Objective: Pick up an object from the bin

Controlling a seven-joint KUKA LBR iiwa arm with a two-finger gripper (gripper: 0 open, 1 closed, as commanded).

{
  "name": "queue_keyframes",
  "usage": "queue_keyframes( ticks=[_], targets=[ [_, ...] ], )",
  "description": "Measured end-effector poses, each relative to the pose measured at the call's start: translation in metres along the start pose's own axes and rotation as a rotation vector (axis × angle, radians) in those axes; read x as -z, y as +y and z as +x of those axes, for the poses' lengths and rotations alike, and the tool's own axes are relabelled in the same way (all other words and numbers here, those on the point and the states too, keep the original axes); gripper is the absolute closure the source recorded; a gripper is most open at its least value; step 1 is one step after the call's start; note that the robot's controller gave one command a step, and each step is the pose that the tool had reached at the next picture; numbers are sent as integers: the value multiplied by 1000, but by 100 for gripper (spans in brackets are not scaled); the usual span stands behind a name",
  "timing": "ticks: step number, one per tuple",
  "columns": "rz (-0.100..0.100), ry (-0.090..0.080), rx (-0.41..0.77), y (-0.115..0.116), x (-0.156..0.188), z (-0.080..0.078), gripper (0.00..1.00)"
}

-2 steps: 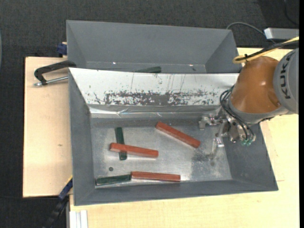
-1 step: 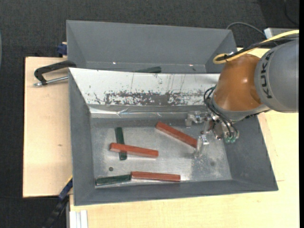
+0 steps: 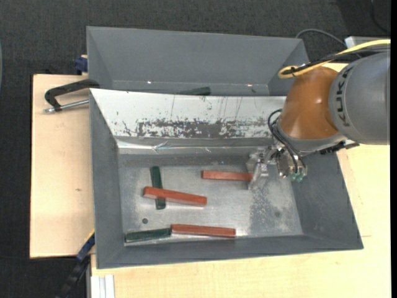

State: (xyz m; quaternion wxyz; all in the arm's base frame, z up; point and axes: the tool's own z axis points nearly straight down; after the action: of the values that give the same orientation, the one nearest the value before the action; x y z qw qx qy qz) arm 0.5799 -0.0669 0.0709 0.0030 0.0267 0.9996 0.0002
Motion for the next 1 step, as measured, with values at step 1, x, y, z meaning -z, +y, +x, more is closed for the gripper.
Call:
queue_keyframes(
  ticks=[1],
  targets=[
    [0,0,0,0,0,0,100]
  ],
)
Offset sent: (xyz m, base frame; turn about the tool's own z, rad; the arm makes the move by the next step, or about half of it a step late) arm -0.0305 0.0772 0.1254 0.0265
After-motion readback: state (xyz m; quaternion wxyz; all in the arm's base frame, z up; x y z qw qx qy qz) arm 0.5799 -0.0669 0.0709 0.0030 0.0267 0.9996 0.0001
